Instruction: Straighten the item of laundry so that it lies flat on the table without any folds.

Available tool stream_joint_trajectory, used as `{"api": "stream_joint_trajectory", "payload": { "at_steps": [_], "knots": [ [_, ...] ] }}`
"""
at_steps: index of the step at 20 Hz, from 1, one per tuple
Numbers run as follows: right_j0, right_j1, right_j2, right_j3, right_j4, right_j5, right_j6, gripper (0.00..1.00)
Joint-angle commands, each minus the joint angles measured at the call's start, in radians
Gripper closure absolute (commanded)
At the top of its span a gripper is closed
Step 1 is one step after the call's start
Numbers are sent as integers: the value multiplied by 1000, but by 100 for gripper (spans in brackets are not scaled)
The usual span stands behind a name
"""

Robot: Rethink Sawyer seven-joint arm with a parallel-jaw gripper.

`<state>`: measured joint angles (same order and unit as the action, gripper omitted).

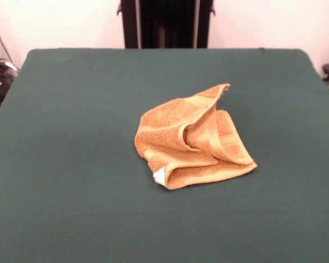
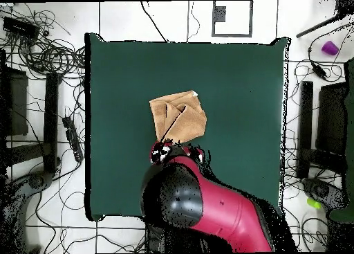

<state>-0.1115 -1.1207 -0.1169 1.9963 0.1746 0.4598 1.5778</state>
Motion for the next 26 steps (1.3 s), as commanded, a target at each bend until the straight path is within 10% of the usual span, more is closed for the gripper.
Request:
{"api": "stream_joint_trajectory", "payload": {
  "at_steps": [1,13,26],
  "knots": [
    [18,153,114,64,-106,-27,40,0],
    [61,291,82,58,-187,-134,102,0],
    [-50,511,101,97,-388,-661,184,0]
  ]
}}
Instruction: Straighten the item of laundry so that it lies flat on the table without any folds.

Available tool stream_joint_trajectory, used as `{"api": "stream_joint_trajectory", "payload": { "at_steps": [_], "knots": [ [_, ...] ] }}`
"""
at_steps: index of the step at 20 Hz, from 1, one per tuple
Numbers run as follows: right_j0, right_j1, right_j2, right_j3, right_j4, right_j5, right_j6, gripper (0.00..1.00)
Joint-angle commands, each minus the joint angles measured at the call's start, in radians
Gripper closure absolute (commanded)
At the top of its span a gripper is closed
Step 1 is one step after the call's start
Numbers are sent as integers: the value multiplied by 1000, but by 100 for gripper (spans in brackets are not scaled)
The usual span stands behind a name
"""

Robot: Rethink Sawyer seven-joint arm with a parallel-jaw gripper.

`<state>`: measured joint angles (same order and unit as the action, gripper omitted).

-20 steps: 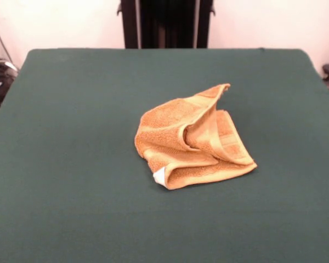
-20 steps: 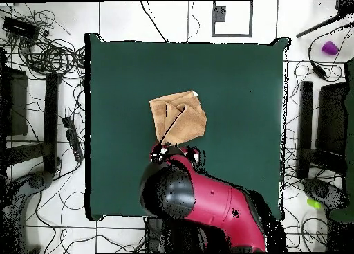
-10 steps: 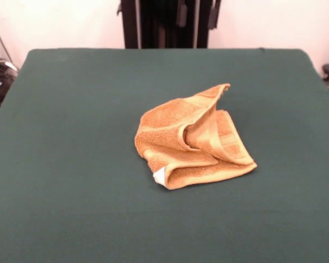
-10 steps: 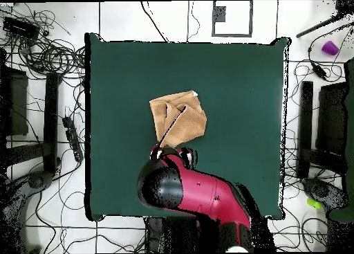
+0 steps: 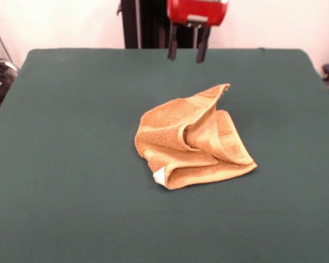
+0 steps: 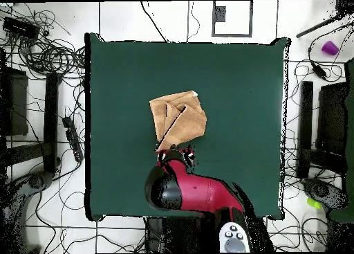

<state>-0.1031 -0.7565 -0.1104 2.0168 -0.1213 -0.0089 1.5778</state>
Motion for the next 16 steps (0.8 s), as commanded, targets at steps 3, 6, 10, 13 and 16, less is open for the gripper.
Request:
{"api": "stream_joint_trajectory", "payload": {
  "at_steps": [3,6,10,13,16],
  "knots": [
    [-108,110,157,50,-66,-70,162,0],
    [-109,126,212,-28,-23,-19,162,0],
    [8,191,150,-184,124,84,201,0],
    [36,239,155,-254,194,91,228,0],
    [80,253,142,-291,270,13,269,0]
  ]
}}
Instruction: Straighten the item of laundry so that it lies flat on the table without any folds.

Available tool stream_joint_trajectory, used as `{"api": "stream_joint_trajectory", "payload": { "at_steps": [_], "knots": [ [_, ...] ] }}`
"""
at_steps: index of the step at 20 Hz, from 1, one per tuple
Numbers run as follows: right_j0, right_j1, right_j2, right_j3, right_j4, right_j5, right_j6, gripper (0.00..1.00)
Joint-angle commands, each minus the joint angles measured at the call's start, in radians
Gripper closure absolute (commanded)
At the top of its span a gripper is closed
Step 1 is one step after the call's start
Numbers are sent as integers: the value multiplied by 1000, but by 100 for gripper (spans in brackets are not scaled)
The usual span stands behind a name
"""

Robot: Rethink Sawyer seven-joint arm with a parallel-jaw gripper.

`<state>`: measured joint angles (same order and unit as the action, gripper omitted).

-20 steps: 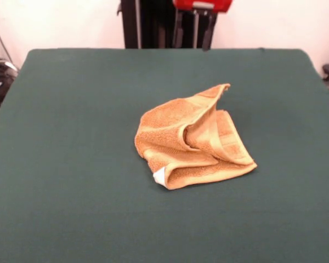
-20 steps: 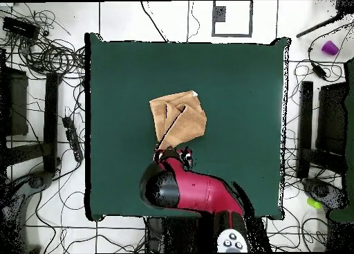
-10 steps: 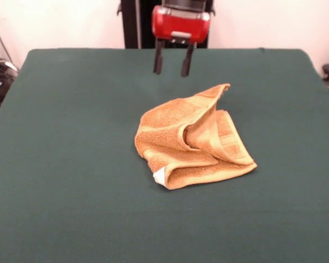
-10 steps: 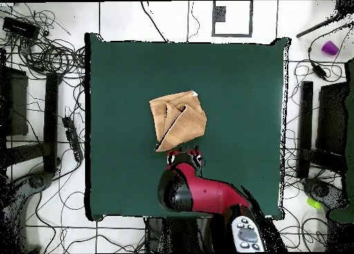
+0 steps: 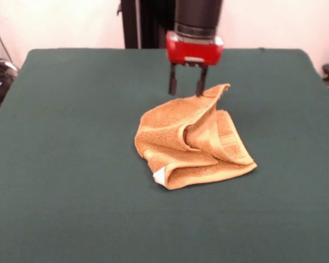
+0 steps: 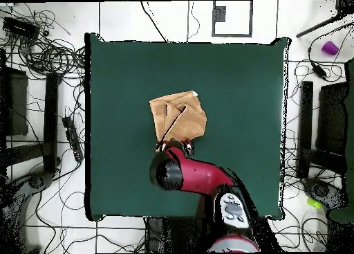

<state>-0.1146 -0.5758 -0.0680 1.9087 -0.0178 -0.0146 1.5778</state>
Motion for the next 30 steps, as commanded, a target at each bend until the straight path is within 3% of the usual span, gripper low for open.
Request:
{"api": "stream_joint_trajectory", "payload": {
  "at_steps": [1,8,11,14,16,24,30],
  "knots": [
    [95,72,103,-196,186,28,270,0],
    [136,129,52,-363,309,263,237,0],
    [114,178,74,-396,300,194,194,0],
    [61,289,117,-434,218,-30,153,0],
    [43,343,117,-464,175,-98,143,0],
    [-20,327,148,-454,53,-54,90,0],
    [-8,410,169,-486,36,-153,154,0]
  ]
}}
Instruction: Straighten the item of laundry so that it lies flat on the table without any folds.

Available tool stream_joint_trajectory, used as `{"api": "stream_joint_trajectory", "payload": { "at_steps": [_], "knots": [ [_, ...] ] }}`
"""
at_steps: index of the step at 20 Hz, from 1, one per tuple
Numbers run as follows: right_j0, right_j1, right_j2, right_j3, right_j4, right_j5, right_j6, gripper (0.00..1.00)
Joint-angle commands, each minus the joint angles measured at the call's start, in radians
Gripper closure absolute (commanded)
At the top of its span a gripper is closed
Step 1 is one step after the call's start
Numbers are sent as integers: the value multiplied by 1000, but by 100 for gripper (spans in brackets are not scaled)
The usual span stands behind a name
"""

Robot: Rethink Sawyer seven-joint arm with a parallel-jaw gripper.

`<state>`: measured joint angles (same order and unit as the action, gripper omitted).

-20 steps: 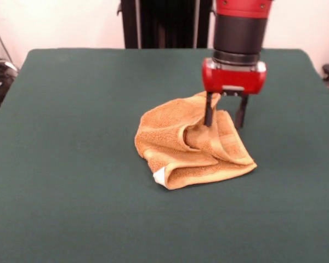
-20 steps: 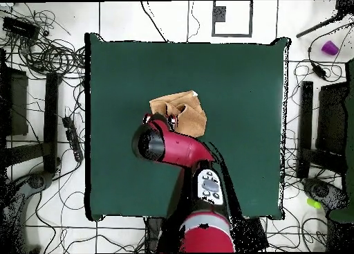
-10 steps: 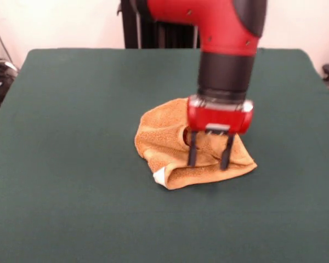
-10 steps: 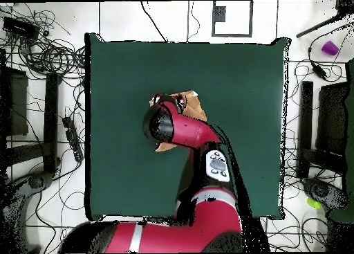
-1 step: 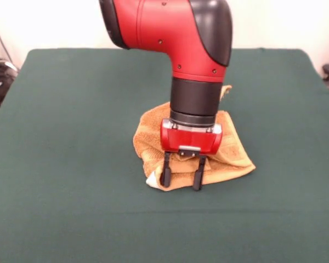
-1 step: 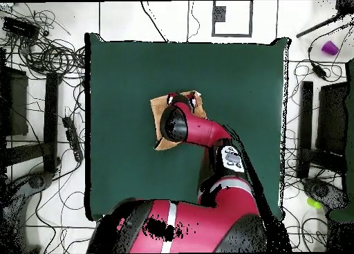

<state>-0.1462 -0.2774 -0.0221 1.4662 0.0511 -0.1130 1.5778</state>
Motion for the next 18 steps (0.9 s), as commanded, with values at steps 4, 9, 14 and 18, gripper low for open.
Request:
{"api": "stream_joint_trajectory", "payload": {
  "at_steps": [4,9,14,18],
  "knots": [
    [51,87,108,15,-17,-88,203,0],
    [28,48,130,82,-54,-94,206,0],
    [-2,22,146,127,-105,-96,191,0],
    [-13,-8,149,158,-130,-92,193,0]
  ]
}}
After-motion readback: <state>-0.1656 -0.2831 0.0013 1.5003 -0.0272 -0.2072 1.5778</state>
